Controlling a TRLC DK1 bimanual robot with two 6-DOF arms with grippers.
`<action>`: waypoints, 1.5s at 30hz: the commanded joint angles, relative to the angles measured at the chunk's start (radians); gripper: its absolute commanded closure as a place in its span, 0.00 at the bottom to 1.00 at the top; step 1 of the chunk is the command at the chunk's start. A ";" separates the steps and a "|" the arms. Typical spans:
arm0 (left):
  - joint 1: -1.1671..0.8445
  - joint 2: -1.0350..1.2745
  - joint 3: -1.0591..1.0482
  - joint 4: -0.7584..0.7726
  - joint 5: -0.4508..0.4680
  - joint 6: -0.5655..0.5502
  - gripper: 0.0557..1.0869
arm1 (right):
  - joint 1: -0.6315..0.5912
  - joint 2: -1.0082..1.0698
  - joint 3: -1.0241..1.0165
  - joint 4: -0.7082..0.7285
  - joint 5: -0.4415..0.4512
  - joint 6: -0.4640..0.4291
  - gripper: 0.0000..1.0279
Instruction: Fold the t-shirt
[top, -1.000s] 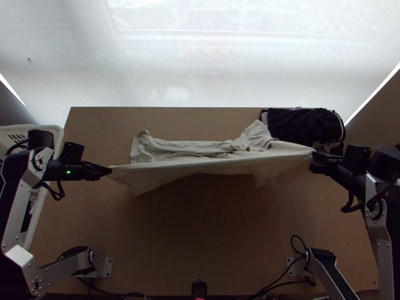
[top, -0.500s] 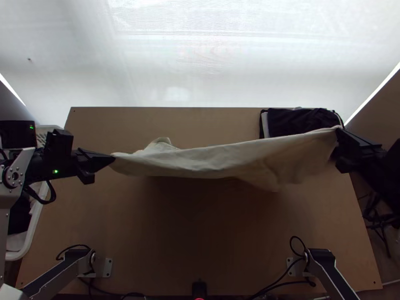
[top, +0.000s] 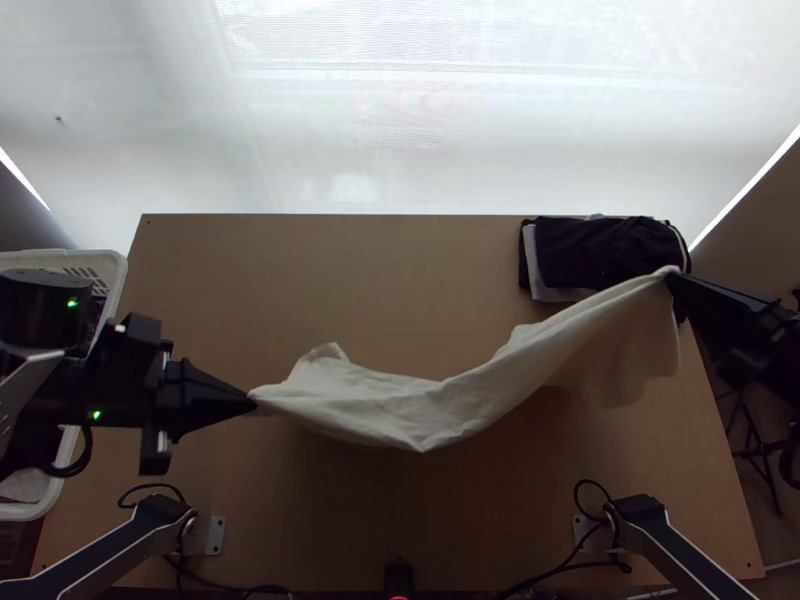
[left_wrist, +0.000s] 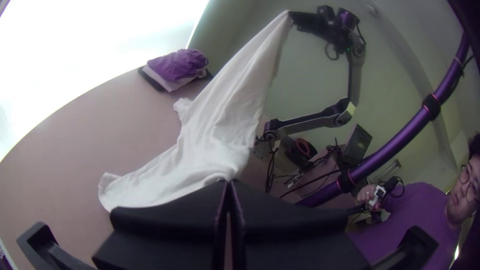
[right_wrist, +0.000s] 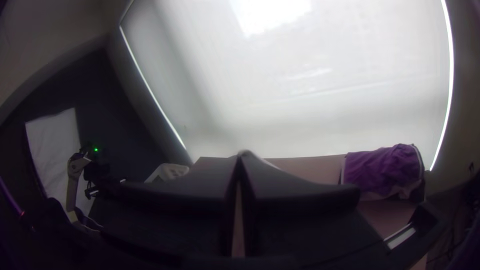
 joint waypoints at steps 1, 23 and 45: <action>-0.064 -0.033 0.170 -0.074 0.024 -0.001 0.97 | 0.094 0.064 0.219 -0.200 -0.054 0.021 0.97; -0.104 -0.022 0.404 -0.114 0.068 -0.033 0.97 | 0.160 0.188 0.542 -0.350 -0.087 -0.004 0.97; 0.148 -0.005 0.485 -0.051 0.002 -0.054 0.97 | 0.174 0.087 0.508 -0.261 0.302 -0.093 0.97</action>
